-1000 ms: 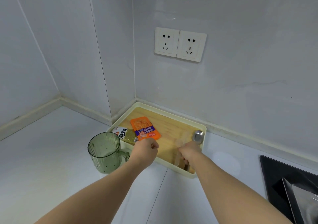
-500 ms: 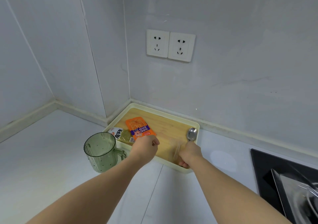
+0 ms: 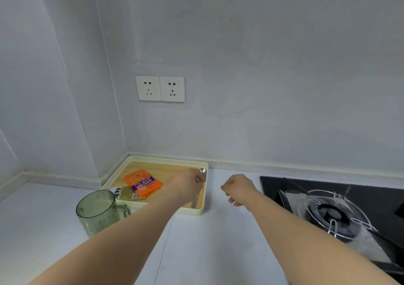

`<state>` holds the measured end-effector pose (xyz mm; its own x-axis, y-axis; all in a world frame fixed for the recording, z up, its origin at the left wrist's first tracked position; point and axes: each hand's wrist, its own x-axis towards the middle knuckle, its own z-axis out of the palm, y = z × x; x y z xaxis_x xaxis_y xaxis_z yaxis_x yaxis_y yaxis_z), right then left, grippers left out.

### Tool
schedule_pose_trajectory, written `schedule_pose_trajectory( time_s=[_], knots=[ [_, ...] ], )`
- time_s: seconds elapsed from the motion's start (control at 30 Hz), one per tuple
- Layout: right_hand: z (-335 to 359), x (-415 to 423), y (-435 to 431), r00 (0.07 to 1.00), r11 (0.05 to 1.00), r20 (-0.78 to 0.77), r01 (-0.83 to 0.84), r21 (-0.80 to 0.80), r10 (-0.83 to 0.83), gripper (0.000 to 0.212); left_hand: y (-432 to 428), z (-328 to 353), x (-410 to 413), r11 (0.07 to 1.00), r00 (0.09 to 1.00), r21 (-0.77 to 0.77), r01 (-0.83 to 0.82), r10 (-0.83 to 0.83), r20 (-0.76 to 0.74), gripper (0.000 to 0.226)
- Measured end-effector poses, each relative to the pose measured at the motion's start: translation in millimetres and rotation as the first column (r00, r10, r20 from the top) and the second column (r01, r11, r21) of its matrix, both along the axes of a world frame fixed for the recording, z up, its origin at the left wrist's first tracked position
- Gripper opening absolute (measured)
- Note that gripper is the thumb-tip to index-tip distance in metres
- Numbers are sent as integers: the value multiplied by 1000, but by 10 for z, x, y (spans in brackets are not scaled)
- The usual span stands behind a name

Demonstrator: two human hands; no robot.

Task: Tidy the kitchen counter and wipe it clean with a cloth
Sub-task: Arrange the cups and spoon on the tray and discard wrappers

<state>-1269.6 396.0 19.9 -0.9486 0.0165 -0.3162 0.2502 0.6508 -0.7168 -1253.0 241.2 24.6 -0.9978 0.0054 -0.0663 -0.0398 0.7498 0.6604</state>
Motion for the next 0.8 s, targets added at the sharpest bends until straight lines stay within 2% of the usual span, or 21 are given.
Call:
schedule_pose_trajectory(
  time_s=[0.13,0.27,0.4,0.63,0.8],
  knots=[
    [64,278,586,990,993,-69,122,1,-121,18,589,88,124,992,992,-28,123,-124,-30,24],
    [66,560,1228,973,979,-107,205,-21,-206,25,1293,157,339,971,971,-4,238,-238,-32,22],
    [32,889,2099,937,955,-186,297,-12,-294,18,2219,210,547,936,933,-41,349,-351,-76,22],
    [-72,1429,3764,897,911,-162,410,-40,-411,18,3848,83,866,898,895,-109,426,-436,-94,24],
    [-115,1752,4836,862,869,-126,495,-6,-491,18,4902,68,1056,876,875,-64,477,-481,-59,24]
  ],
)
